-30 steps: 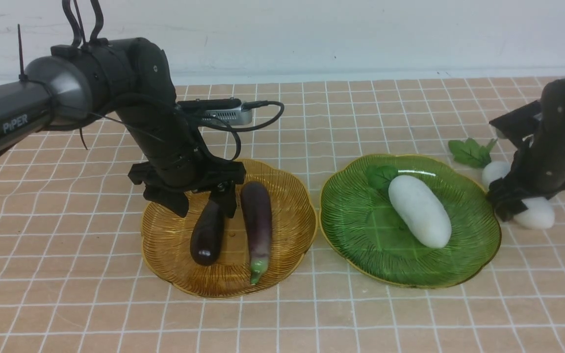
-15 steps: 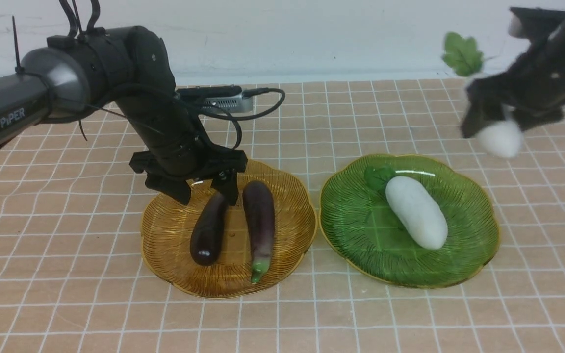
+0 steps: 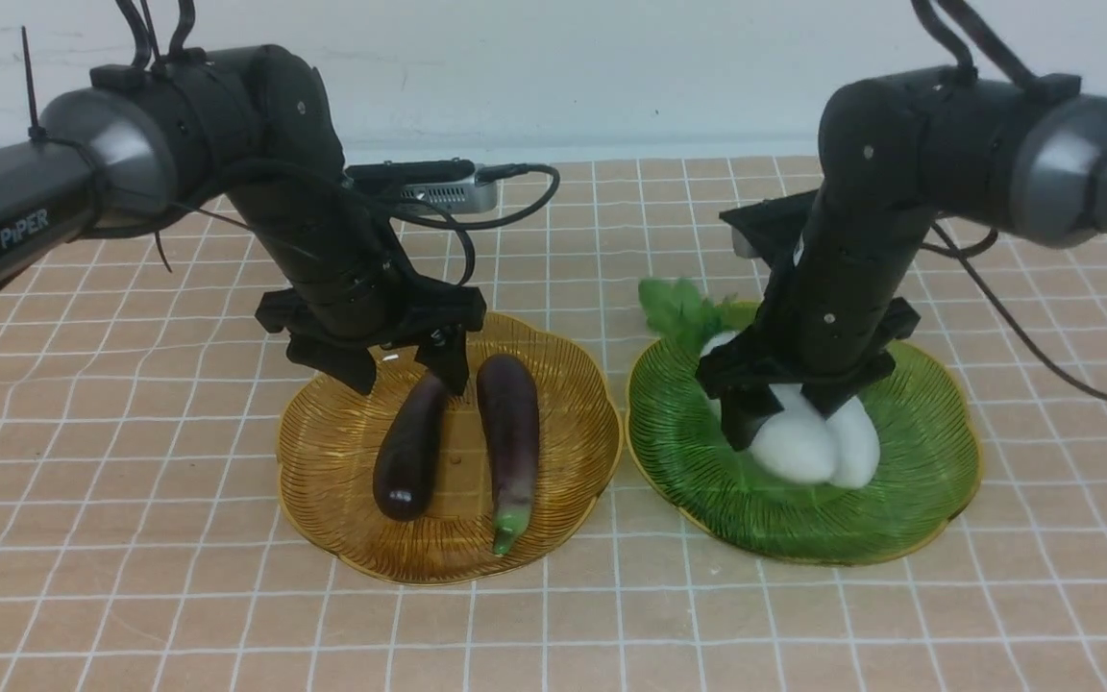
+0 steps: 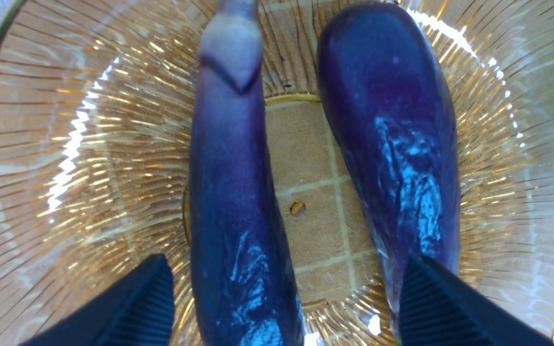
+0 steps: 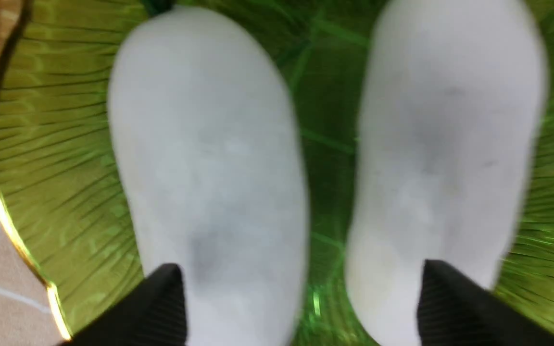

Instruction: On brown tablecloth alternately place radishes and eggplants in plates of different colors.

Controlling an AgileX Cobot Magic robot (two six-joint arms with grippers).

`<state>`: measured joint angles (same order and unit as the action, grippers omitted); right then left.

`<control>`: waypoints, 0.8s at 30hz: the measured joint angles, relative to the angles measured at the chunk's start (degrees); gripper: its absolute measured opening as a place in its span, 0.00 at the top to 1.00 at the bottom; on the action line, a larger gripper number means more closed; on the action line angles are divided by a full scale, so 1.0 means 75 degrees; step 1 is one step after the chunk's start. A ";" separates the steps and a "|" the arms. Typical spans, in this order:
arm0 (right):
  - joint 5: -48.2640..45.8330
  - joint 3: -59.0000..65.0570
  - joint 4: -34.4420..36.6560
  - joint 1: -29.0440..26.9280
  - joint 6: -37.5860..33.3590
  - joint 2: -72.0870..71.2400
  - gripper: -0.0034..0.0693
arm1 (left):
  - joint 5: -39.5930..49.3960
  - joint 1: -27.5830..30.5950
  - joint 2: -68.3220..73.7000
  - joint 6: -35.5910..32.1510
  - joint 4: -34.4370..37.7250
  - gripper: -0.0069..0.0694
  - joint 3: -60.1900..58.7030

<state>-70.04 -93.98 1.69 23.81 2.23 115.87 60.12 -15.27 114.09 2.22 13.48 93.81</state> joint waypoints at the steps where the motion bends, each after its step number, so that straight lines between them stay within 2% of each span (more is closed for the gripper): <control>1: -0.0008 0.0000 -0.0025 0.0000 0.0000 -0.0028 0.17 | 0.0000 0.0000 0.0000 0.0000 0.0000 0.16 0.0000; 4: -0.0017 0.0058 -0.0225 -0.0007 -0.0017 -0.0413 0.37 | 0.0000 0.0000 0.0000 0.0000 0.0000 0.16 0.0000; 6: -0.0010 0.0255 -0.0322 -0.0007 -0.0068 -0.0941 0.56 | 0.0000 0.0000 0.0000 0.0000 0.0000 0.16 0.0000; 7: -0.0010 0.0354 -0.0373 -0.0007 -0.0103 -0.1167 0.61 | 0.0000 0.0000 0.0000 0.0000 0.0000 0.16 0.0000; 8: -0.0010 0.0551 -0.0474 -0.0007 -0.0142 -0.1596 0.72 | 0.0008 0.0000 0.0000 0.0000 0.0000 0.16 0.0000; 10: -0.0017 0.0841 -0.0623 -0.0007 -0.0150 -0.2195 0.85 | 0.0038 0.0000 0.0000 0.0000 0.0000 0.16 0.0000; 12: -0.0024 0.1302 -0.0737 -0.0007 -0.0142 -0.3099 0.92 | 0.0064 0.0000 0.0000 0.0000 0.0000 0.16 0.0000; 19: 0.0214 0.3437 -0.0801 -0.0031 0.0136 -0.6536 0.97 | 0.0087 0.0000 0.0000 0.0000 0.0007 0.16 0.0000; 21: 0.1196 0.4451 -0.0762 -0.0032 0.0188 -0.7735 0.97 | 0.0087 0.0000 0.0000 0.0000 0.0007 0.17 0.0000; 24: 0.3510 0.6085 -0.0582 -0.0047 0.0206 -0.9371 0.97 | 0.0087 0.0000 0.0000 0.0000 0.0007 0.21 0.0000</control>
<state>-43.72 -48.34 -2.68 23.45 3.77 45.59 60.77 -15.27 114.09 2.22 13.53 93.81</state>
